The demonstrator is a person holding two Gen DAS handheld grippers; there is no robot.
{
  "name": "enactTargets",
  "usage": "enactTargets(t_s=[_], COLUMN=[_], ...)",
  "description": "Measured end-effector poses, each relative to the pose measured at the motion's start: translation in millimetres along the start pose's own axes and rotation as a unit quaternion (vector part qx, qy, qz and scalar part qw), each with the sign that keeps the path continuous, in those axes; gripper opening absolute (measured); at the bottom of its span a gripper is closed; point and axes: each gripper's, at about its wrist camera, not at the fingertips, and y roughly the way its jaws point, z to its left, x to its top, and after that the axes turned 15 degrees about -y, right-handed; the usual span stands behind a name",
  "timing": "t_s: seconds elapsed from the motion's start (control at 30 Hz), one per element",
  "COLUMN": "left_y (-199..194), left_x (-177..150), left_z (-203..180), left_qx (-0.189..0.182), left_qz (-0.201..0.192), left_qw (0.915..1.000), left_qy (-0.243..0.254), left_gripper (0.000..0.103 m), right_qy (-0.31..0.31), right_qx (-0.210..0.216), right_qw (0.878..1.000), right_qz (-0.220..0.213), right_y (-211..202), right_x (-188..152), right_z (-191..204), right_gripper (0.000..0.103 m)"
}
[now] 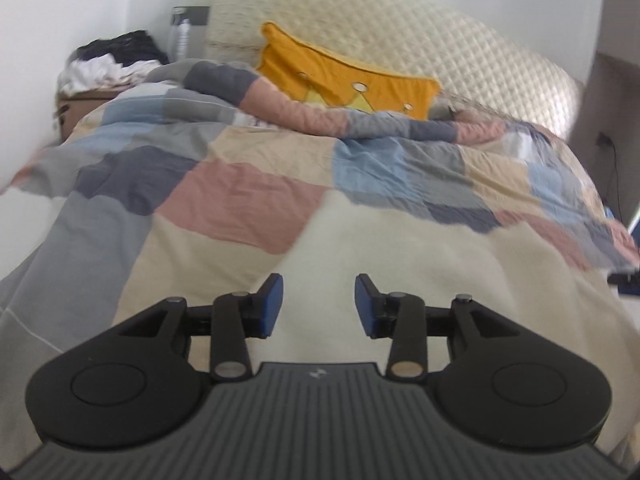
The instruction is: Fold large clothes
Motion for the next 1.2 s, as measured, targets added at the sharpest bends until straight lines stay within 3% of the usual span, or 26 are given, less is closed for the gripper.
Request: enactTargets(t_s=[0.2, 0.43, 0.6, 0.83, 0.97, 1.07, 1.2], left_y=[23.4, 57.5, 64.7, 31.3, -3.6, -28.6, -64.2], left_x=[-20.9, -29.3, -31.9, -31.7, -28.6, -26.4, -25.4], left_z=[-16.6, -5.8, -10.0, -25.2, -32.7, -37.7, -41.7], left_qx=[0.017, 0.04, 0.049, 0.055, 0.037, 0.019, -0.001], left_qz=[0.036, 0.083, 0.085, 0.05, 0.032, 0.025, 0.02], left_qw=[0.998, 0.9954, 0.9946, 0.9953, 0.9972, 0.9982, 0.9987], left_qy=[0.05, 0.026, 0.034, 0.062, 0.057, 0.052, 0.046], left_gripper=[0.045, 0.045, 0.045, 0.045, 0.045, 0.045, 0.045], right_qy=[-0.07, -0.089, -0.1, -0.108, -0.095, -0.054, -0.047], right_qx=[0.069, 0.093, 0.088, 0.07, 0.066, 0.089, 0.07], right_qw=[0.995, 0.988, 0.986, 0.988, 0.992, 0.994, 0.996], right_qz=[0.014, 0.085, 0.099, 0.088, 0.054, 0.021, 0.023], right_y=[8.8, 43.7, 58.3, 43.0, 5.9, -29.7, -67.4], right_x=[1.1, -15.0, -29.0, -30.8, -17.4, -21.3, -37.0], right_z=[33.9, 57.5, 62.0, 63.5, 54.5, 42.4, 27.0], right_gripper=[0.039, 0.035, 0.035, 0.035, 0.036, 0.036, 0.039])
